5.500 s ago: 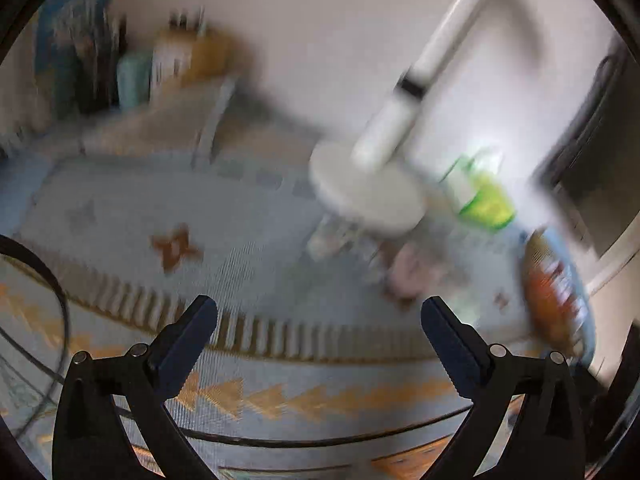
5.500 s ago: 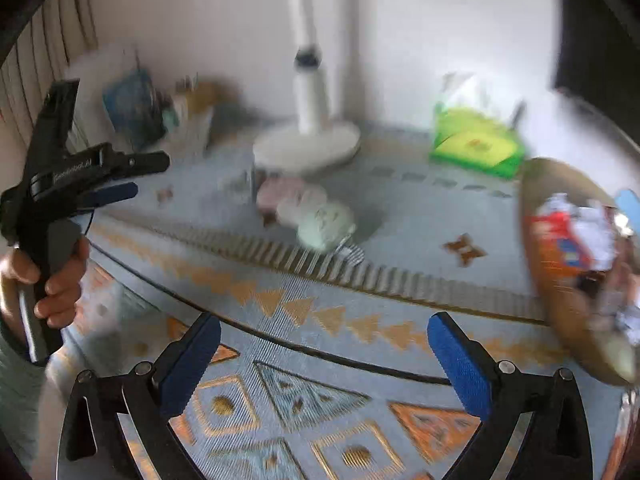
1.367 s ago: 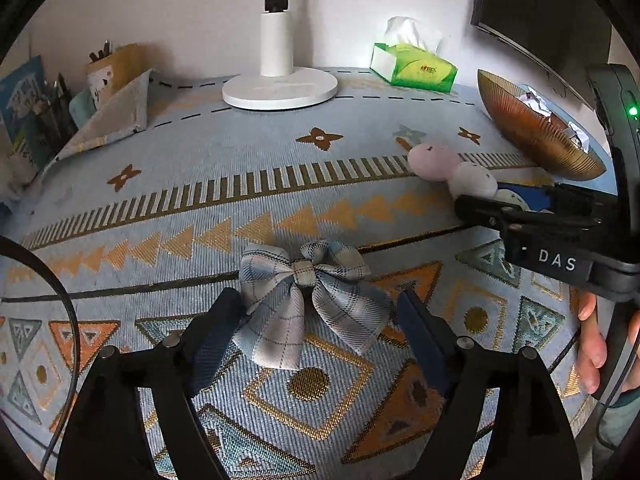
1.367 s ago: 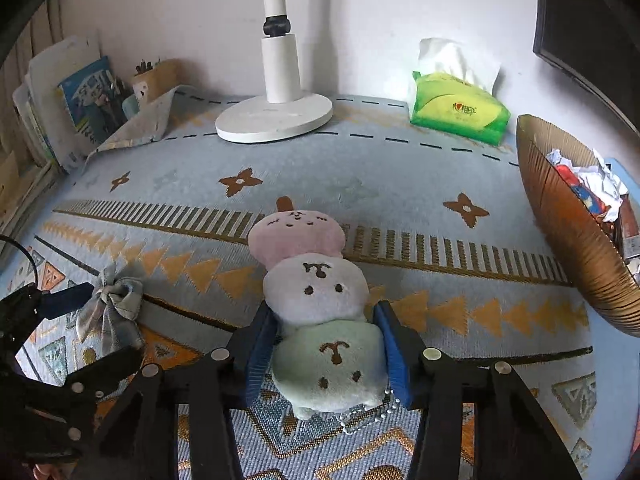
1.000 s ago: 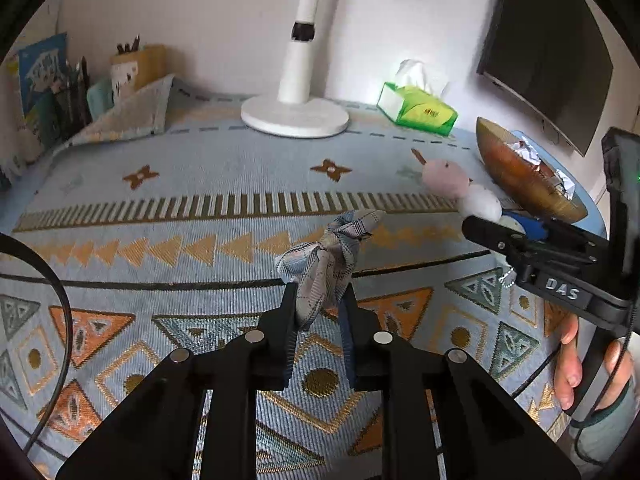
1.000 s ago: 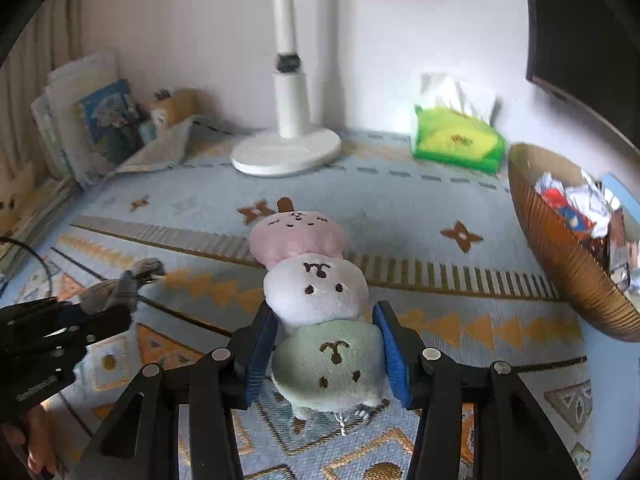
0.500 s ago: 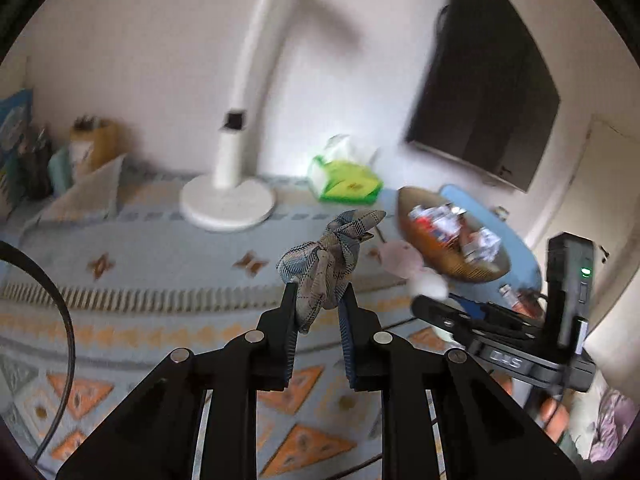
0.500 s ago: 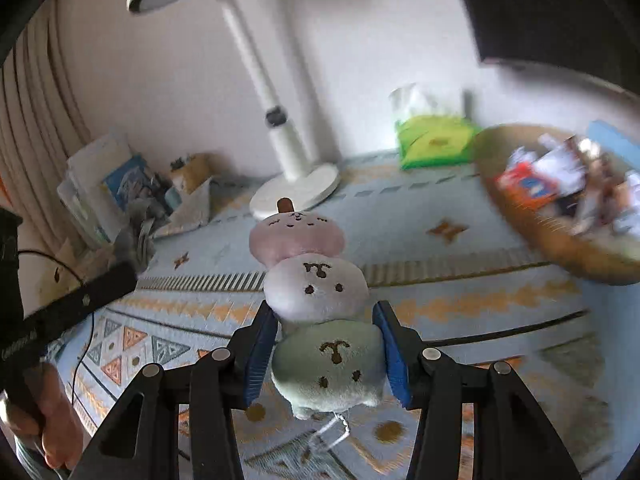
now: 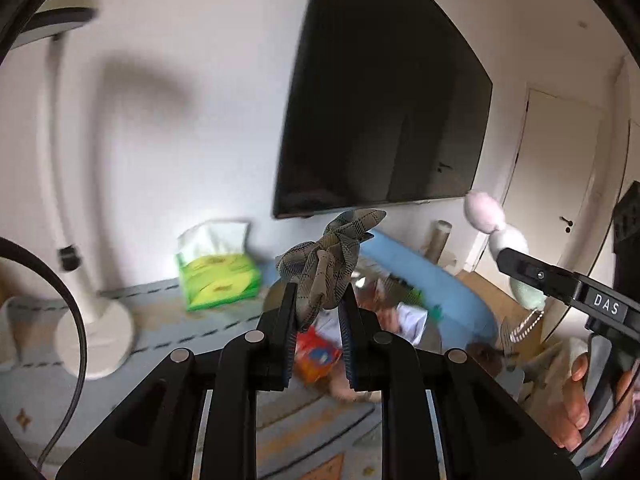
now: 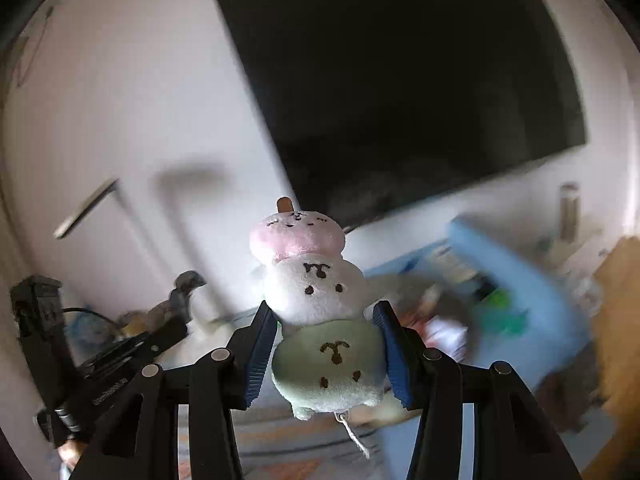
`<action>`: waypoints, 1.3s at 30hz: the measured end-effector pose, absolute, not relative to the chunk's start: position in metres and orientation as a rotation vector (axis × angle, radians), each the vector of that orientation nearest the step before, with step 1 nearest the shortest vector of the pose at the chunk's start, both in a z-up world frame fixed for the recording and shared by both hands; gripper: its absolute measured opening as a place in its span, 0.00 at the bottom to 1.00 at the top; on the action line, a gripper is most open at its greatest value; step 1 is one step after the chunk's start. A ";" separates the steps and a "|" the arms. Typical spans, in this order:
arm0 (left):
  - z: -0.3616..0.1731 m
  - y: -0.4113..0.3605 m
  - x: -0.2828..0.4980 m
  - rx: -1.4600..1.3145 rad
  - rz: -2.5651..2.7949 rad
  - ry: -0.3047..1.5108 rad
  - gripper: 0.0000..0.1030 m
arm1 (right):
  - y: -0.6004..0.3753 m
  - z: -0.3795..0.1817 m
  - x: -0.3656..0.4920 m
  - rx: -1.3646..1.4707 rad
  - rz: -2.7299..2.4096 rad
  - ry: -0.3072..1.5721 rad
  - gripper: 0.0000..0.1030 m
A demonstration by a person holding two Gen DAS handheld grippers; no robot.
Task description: Organize objects
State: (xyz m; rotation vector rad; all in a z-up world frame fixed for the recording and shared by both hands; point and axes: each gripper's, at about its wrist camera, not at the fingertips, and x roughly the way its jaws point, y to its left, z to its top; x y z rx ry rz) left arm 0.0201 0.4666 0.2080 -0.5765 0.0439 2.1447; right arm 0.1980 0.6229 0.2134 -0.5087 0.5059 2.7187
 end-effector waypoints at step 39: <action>0.113 0.201 0.035 -0.861 2.656 0.029 0.97 | 0.483 0.148 0.121 -0.953 3.014 0.498 1.00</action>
